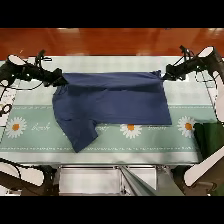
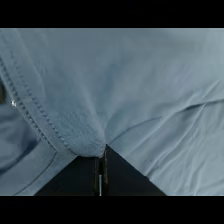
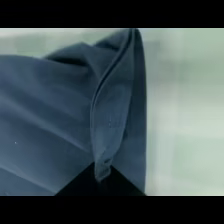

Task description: Fold the shirts.

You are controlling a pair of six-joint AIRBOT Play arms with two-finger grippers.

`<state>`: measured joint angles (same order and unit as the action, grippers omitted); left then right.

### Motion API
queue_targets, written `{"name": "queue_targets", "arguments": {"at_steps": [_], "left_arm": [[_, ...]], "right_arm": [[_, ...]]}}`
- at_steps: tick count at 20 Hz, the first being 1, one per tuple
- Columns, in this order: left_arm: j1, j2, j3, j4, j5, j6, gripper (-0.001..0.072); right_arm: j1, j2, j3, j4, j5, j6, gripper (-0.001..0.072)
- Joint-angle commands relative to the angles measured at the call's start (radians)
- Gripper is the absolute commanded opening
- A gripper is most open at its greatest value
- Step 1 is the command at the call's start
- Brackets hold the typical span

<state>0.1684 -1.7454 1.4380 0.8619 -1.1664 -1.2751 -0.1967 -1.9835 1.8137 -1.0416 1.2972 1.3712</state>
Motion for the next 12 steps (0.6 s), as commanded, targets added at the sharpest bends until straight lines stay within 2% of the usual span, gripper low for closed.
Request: {"name": "queue_targets", "arguments": {"at_steps": [1,4,5,6,7,8,10,12], "left_arm": [[0.002,-0.002,-0.025,0.013,-0.048,0.003,0.0020],[0.002,-0.002,-0.025,0.013,-0.051,0.003,0.0021],[0.002,-0.002,-0.025,0.013,-0.059,0.000,0.0069],[0.002,-0.002,-0.023,0.013,-0.089,-0.010,0.0304],[0.005,-0.002,-0.011,0.031,-0.150,-0.008,0.0496],[0.015,-0.002,0.019,0.082,-0.238,-0.015,0.0507],[0.060,0.021,0.061,0.157,-0.377,-0.072,0.0506],[0.124,0.105,0.031,0.156,-0.372,-0.103,0.0506]], "right_arm": [[0.000,-0.002,-0.013,-0.013,0.037,0.005,0.0031],[0.001,-0.014,-0.013,0.009,0.058,0.005,0.0036],[0.006,-0.020,-0.013,0.018,0.067,0.009,0.0155],[0.012,-0.021,-0.013,0.018,0.074,0.010,0.0400],[0.013,-0.019,0.002,0.010,0.098,-0.005,0.0418],[0.002,-0.019,0.045,-0.022,0.149,-0.003,0.0418],[-0.050,0.011,0.107,-0.074,0.212,0.084,0.0414],[-0.120,0.069,0.102,-0.099,0.281,0.138,0.0414]]}}
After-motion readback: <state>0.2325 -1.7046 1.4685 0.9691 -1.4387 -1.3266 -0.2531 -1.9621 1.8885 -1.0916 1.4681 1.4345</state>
